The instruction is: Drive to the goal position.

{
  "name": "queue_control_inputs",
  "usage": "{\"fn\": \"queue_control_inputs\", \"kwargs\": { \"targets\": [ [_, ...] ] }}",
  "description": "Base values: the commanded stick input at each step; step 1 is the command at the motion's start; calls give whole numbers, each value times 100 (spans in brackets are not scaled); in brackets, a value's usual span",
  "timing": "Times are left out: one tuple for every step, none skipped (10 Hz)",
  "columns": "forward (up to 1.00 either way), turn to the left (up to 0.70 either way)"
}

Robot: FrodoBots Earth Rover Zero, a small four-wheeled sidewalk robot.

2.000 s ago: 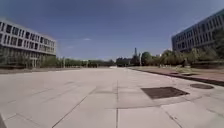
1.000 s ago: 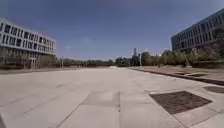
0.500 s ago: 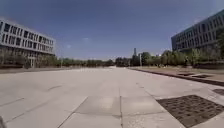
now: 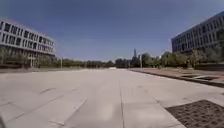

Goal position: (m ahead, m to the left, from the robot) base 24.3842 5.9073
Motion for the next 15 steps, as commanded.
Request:
{"fn": "queue_control_inputs", "kwargs": {
  "targets": [
    [70, 1],
    [70, 1],
    [70, 1],
    [70, 1],
    [70, 1],
    [70, 1],
    [70, 1],
    [70, 1],
    [70, 1],
    [70, 1],
    [70, 1],
    [70, 1],
    [70, 1],
    [70, 1],
    [70, 1]
  ]
}}
